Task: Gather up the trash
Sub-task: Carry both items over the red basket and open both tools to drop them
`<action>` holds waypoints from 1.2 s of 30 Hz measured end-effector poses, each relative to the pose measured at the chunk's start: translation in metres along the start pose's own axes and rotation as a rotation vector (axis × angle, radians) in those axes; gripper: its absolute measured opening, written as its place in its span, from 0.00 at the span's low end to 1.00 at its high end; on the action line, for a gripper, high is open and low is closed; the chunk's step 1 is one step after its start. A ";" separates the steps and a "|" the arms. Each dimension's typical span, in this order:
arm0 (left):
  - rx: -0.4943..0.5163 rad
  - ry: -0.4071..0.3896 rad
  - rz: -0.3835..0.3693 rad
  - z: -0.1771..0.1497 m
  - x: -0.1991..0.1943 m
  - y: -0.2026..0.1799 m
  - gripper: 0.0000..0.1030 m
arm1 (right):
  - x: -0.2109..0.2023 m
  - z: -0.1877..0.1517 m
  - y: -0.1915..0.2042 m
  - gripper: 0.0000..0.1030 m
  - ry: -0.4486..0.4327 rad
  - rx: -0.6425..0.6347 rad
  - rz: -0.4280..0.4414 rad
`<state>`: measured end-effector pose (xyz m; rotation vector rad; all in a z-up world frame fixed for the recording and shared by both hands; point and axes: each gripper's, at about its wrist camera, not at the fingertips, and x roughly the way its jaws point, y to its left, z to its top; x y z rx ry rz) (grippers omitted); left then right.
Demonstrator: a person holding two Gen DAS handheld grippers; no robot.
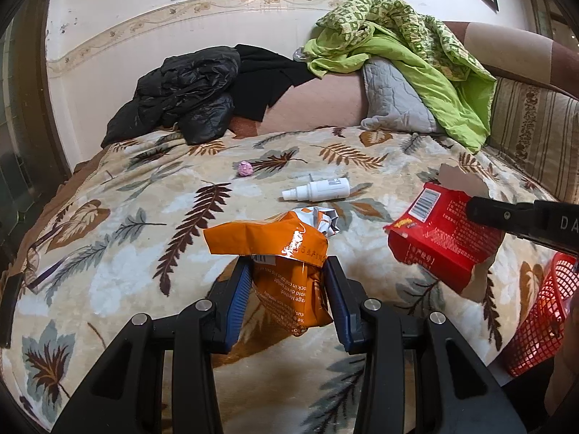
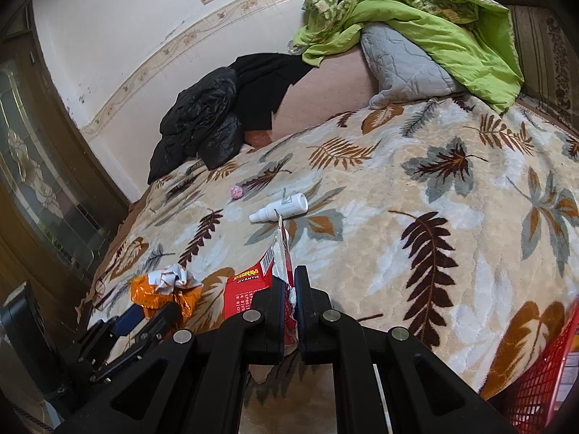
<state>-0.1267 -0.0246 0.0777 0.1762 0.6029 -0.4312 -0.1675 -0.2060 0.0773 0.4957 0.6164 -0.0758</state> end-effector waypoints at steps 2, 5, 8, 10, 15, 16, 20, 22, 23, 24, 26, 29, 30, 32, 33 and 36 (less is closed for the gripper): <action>-0.001 -0.003 -0.039 0.001 -0.002 -0.003 0.39 | -0.009 0.002 -0.004 0.06 -0.013 0.010 -0.001; 0.016 -0.004 -0.130 0.002 -0.007 -0.015 0.39 | -0.035 0.002 -0.023 0.06 -0.043 0.043 -0.003; 0.058 -0.013 -0.208 0.006 -0.014 -0.039 0.39 | -0.069 0.000 -0.054 0.06 -0.066 0.093 -0.025; 0.073 -0.013 -0.273 0.010 -0.019 -0.055 0.39 | -0.098 -0.003 -0.077 0.06 -0.101 0.115 -0.079; 0.160 0.023 -0.458 0.019 -0.031 -0.122 0.39 | -0.166 -0.010 -0.137 0.06 -0.171 0.178 -0.220; 0.175 0.034 -0.490 0.020 -0.032 -0.134 0.39 | -0.180 -0.013 -0.148 0.06 -0.183 0.185 -0.257; 0.220 0.097 -0.645 0.026 -0.036 -0.195 0.39 | -0.223 -0.027 -0.189 0.06 -0.209 0.229 -0.368; 0.250 0.134 -0.709 0.027 -0.038 -0.226 0.39 | -0.237 -0.036 -0.205 0.06 -0.215 0.252 -0.411; 0.274 0.155 -0.745 0.027 -0.038 -0.244 0.39 | -0.241 -0.040 -0.213 0.06 -0.215 0.266 -0.427; 0.286 0.167 -0.761 0.026 -0.039 -0.256 0.39 | -0.244 -0.043 -0.219 0.07 -0.214 0.278 -0.435; 0.321 0.208 -0.808 0.023 -0.040 -0.285 0.39 | -0.249 -0.049 -0.233 0.08 -0.210 0.308 -0.451; 0.369 0.272 -0.848 0.015 -0.039 -0.320 0.51 | -0.249 -0.055 -0.247 0.13 -0.184 0.341 -0.450; 0.373 0.282 -0.844 0.013 -0.038 -0.325 0.62 | -0.250 -0.056 -0.250 0.28 -0.181 0.352 -0.455; 0.373 0.285 -0.845 0.011 -0.038 -0.331 0.64 | -0.256 -0.058 -0.253 0.48 -0.199 0.362 -0.473; 0.374 0.293 -0.847 0.010 -0.037 -0.331 0.64 | -0.258 -0.057 -0.253 0.49 -0.208 0.357 -0.481; 0.355 0.280 -0.830 0.015 -0.036 -0.321 0.64 | -0.262 -0.053 -0.251 0.49 -0.232 0.342 -0.491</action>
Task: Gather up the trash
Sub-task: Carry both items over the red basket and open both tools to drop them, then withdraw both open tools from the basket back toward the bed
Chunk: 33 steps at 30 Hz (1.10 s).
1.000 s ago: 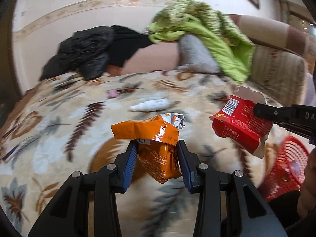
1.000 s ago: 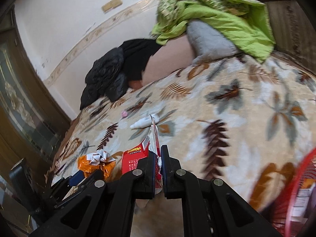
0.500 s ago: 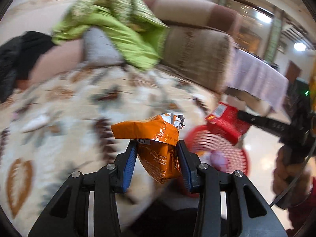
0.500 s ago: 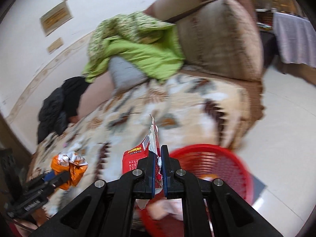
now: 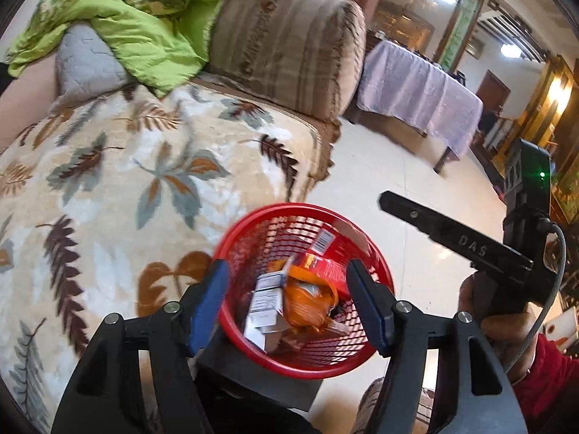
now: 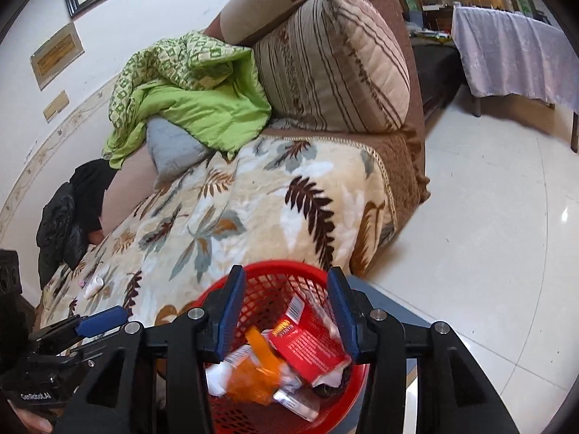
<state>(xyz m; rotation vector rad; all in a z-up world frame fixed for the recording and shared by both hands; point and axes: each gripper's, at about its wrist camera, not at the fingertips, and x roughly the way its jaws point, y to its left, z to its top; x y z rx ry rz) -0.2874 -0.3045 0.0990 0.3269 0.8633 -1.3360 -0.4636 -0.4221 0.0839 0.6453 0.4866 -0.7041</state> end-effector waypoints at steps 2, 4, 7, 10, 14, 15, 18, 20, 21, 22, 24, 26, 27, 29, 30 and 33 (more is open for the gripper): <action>-0.022 -0.019 0.017 -0.001 -0.010 0.010 0.64 | 0.001 0.002 0.003 0.49 0.002 0.005 0.020; -0.048 -0.040 0.052 -0.004 -0.023 0.026 0.64 | 0.003 0.003 0.011 0.49 0.006 0.006 0.048; -0.069 -0.065 0.127 -0.011 -0.041 0.050 0.64 | 0.008 0.003 0.029 0.49 0.020 -0.018 0.091; -0.093 -0.088 0.194 -0.021 -0.061 0.078 0.64 | 0.015 0.001 0.057 0.49 0.040 -0.073 0.135; -0.153 -0.119 0.272 -0.035 -0.087 0.122 0.64 | 0.029 -0.004 0.098 0.49 0.088 -0.141 0.207; -0.175 -0.128 0.293 -0.038 -0.093 0.134 0.64 | 0.033 -0.006 0.109 0.49 0.102 -0.158 0.227; -0.249 -0.168 0.384 -0.048 -0.114 0.175 0.64 | 0.049 -0.011 0.147 0.49 0.149 -0.206 0.291; -0.300 -0.199 0.440 -0.057 -0.131 0.207 0.64 | 0.061 -0.016 0.180 0.49 0.181 -0.254 0.332; -0.315 -0.206 0.460 -0.061 -0.135 0.217 0.64 | 0.065 -0.018 0.192 0.49 0.194 -0.276 0.347; -0.334 -0.216 0.487 -0.065 -0.142 0.230 0.64 | 0.073 -0.021 0.211 0.49 0.212 -0.304 0.371; -0.374 -0.245 0.550 -0.077 -0.155 0.258 0.64 | 0.088 -0.025 0.242 0.49 0.245 -0.347 0.419; -0.416 -0.249 0.654 -0.089 -0.165 0.290 0.64 | 0.108 -0.029 0.277 0.49 0.296 -0.385 0.459; -0.436 -0.239 0.687 -0.093 -0.167 0.301 0.64 | 0.119 -0.032 0.294 0.49 0.323 -0.400 0.484; -0.529 -0.230 0.741 -0.101 -0.175 0.333 0.64 | 0.143 -0.036 0.329 0.49 0.362 -0.424 0.518; -0.562 -0.236 0.744 -0.104 -0.179 0.342 0.64 | 0.155 -0.039 0.346 0.49 0.384 -0.437 0.534; -0.663 -0.254 0.743 -0.112 -0.189 0.368 0.64 | 0.195 -0.043 0.396 0.49 0.441 -0.474 0.569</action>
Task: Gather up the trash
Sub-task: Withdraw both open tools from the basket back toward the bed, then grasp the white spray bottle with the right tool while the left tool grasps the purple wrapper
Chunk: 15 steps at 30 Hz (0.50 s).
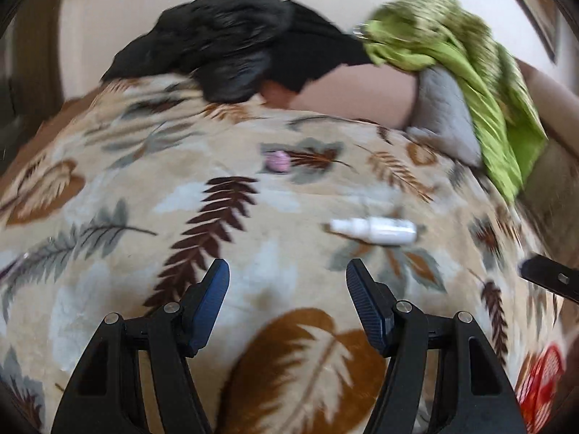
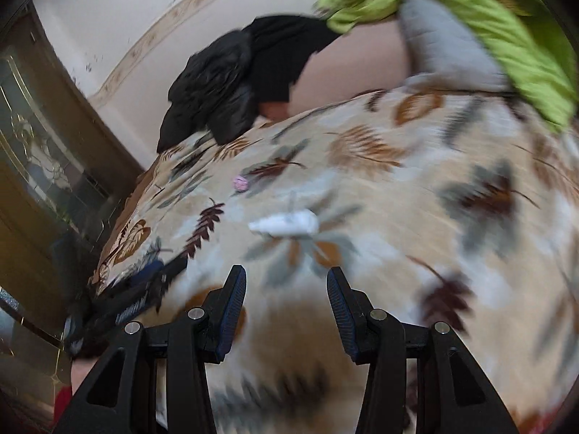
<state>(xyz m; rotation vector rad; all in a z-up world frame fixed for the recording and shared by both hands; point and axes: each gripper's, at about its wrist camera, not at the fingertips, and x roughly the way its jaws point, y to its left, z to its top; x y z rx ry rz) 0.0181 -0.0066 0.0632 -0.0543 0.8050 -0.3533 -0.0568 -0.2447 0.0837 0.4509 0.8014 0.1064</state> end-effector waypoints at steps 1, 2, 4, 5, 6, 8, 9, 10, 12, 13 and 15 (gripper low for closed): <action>-0.016 0.004 0.006 0.003 0.002 0.004 0.64 | 0.022 0.013 0.006 0.49 0.029 -0.021 0.013; -0.031 0.007 0.012 0.005 0.004 0.009 0.64 | 0.036 0.022 0.009 0.49 0.041 -0.037 0.015; -0.034 0.008 0.013 0.006 0.006 0.012 0.64 | 0.070 0.042 0.015 0.49 0.062 -0.072 0.003; -0.029 0.007 0.015 0.006 0.006 0.012 0.64 | 0.086 0.050 0.017 0.49 0.080 -0.079 0.004; -0.025 0.006 0.020 0.004 0.006 0.014 0.64 | 0.100 0.058 0.017 0.49 0.094 -0.079 0.003; -0.025 0.010 0.027 0.006 0.009 0.016 0.64 | 0.127 0.069 0.011 0.49 0.128 -0.066 0.003; -0.032 0.016 0.026 0.006 0.011 0.019 0.64 | 0.139 0.072 0.008 0.49 0.151 -0.057 0.005; -0.038 0.021 0.025 0.006 0.012 0.021 0.64 | 0.149 0.074 0.005 0.49 0.170 -0.049 0.000; -0.056 0.034 0.025 0.006 0.017 0.027 0.64 | 0.158 0.074 0.000 0.49 0.198 -0.043 0.008; -0.061 0.038 0.024 0.006 0.018 0.029 0.64 | 0.161 0.071 0.000 0.49 0.220 -0.038 0.028; -0.067 0.038 0.023 0.008 0.019 0.033 0.64 | 0.162 0.065 0.000 0.49 0.250 -0.043 0.057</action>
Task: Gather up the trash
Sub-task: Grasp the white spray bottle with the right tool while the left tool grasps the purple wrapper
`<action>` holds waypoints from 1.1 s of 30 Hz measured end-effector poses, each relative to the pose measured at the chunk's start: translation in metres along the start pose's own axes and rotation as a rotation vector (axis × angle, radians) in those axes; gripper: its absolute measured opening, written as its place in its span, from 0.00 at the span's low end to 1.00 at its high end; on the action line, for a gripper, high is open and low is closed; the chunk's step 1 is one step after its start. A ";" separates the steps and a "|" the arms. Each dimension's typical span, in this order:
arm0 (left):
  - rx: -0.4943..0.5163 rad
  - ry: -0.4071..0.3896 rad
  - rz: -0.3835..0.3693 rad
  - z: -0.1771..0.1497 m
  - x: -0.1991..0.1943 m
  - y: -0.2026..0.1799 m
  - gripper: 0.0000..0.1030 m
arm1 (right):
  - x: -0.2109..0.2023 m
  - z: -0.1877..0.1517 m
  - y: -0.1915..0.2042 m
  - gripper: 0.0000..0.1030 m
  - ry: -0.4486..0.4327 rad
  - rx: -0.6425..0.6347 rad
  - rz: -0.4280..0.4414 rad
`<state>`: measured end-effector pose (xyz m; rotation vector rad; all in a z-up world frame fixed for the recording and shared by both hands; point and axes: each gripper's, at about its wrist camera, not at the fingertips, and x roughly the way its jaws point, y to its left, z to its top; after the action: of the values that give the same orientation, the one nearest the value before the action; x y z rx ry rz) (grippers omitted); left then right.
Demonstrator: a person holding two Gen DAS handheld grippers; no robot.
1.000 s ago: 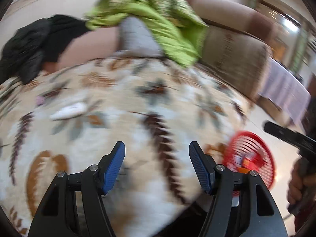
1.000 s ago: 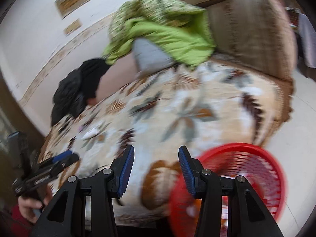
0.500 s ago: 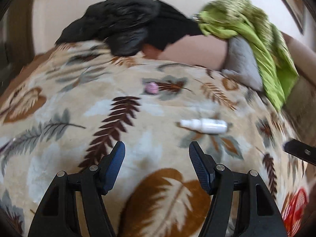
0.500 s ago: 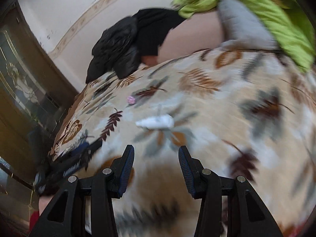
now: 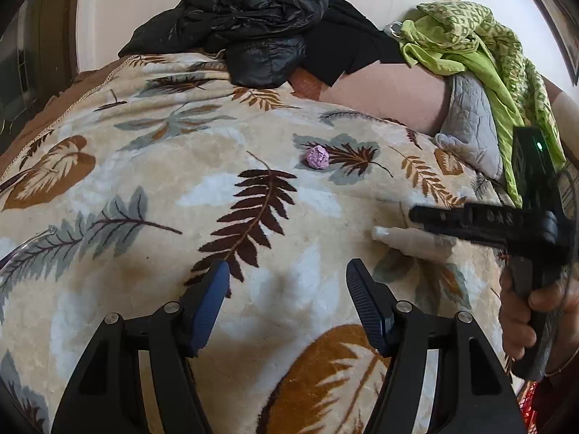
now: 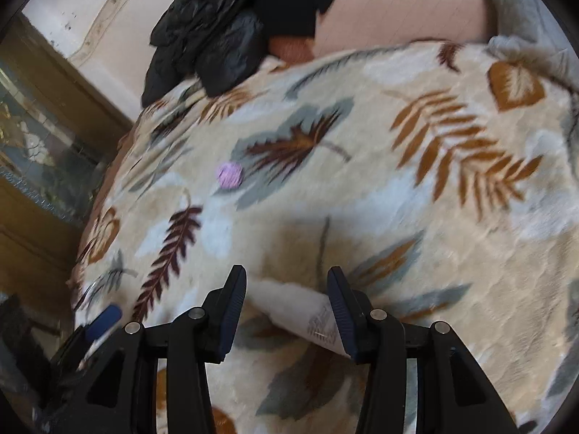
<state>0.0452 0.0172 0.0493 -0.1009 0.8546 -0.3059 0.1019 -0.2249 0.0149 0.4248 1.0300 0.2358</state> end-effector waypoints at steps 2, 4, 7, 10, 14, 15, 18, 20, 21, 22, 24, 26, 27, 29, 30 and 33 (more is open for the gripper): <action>-0.012 -0.004 -0.003 0.002 0.000 0.002 0.64 | -0.001 -0.008 0.007 0.49 0.025 -0.042 -0.002; -0.023 -0.001 -0.006 0.002 0.000 0.003 0.64 | -0.002 -0.017 0.015 0.49 0.042 -0.082 0.008; -0.031 0.004 -0.005 0.002 0.002 0.004 0.64 | 0.002 -0.030 0.024 0.49 0.063 -0.137 -0.042; -0.037 0.006 -0.006 0.002 0.003 0.004 0.64 | 0.009 -0.041 0.030 0.45 0.062 -0.150 -0.104; -0.037 0.000 -0.034 0.004 0.002 0.000 0.64 | 0.000 -0.056 0.023 0.32 -0.011 0.000 -0.107; -0.035 -0.004 -0.038 0.005 0.001 -0.001 0.64 | -0.008 -0.061 0.020 0.32 -0.041 0.063 -0.087; -0.032 -0.002 -0.058 0.009 0.004 -0.005 0.64 | -0.038 -0.078 0.026 0.31 -0.138 0.180 -0.083; -0.036 -0.004 -0.067 0.015 0.009 -0.010 0.64 | -0.063 -0.087 0.031 0.32 -0.209 0.227 -0.078; -0.035 -0.001 -0.071 0.019 0.012 -0.013 0.64 | -0.073 -0.090 0.032 0.32 -0.241 0.248 -0.083; -0.029 0.000 -0.073 0.024 0.015 -0.016 0.64 | -0.084 -0.095 0.033 0.32 -0.284 0.271 -0.088; -0.011 -0.017 -0.058 0.036 0.020 -0.023 0.64 | -0.095 -0.102 0.037 0.32 -0.341 0.266 -0.102; 0.006 -0.041 -0.062 0.055 0.029 -0.030 0.64 | -0.098 -0.103 0.035 0.32 -0.367 0.265 -0.093; 0.004 -0.042 -0.063 0.064 0.036 -0.032 0.64 | -0.098 -0.101 0.032 0.32 -0.368 0.274 -0.081; -0.004 -0.027 -0.066 0.081 0.056 -0.033 0.64 | -0.095 -0.098 0.023 0.32 -0.366 0.301 -0.076; -0.006 -0.019 -0.069 0.086 0.063 -0.033 0.62 | -0.094 -0.098 0.019 0.32 -0.364 0.313 -0.073; 0.005 0.030 -0.051 0.103 0.099 -0.036 0.58 | -0.094 -0.095 0.016 0.32 -0.359 0.311 -0.070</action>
<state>0.1764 -0.0509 0.0522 -0.1139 0.8816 -0.3580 -0.0272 -0.2249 0.0526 0.6839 0.7262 -0.0655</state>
